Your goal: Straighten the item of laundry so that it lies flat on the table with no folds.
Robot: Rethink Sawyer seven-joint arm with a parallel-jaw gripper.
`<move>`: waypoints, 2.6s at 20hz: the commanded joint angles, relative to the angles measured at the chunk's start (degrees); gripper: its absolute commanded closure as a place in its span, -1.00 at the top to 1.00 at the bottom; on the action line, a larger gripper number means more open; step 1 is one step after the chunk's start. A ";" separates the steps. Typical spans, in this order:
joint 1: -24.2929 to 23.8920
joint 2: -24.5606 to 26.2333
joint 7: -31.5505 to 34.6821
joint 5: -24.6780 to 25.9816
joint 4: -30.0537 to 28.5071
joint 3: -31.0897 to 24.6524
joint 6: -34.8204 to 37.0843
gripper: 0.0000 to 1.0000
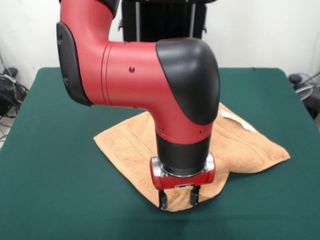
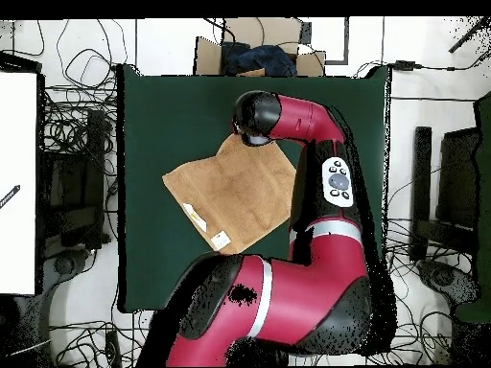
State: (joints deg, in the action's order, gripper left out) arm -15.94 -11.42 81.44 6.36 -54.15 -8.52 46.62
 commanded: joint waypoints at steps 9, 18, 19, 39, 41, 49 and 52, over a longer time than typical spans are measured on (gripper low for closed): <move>0.50 -15.07 8.85 -3.84 -14.28 -0.10 3.99 1.00; -0.47 -21.84 8.66 -4.05 -24.49 0.63 -1.77 1.00; -0.45 -22.17 8.64 -3.90 -24.85 0.72 -2.25 1.00; -1.69 -25.58 10.12 -4.19 -33.67 1.29 -4.64 1.00; -1.67 -25.66 10.21 -4.27 -33.74 1.32 -4.16 1.00; -1.50 -25.43 10.54 -3.55 -35.11 1.78 -5.21 1.00; -1.37 -25.30 10.89 -3.49 -35.38 1.86 -6.05 1.00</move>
State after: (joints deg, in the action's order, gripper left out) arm -17.60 -36.63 81.44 2.70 -81.93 -7.47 45.31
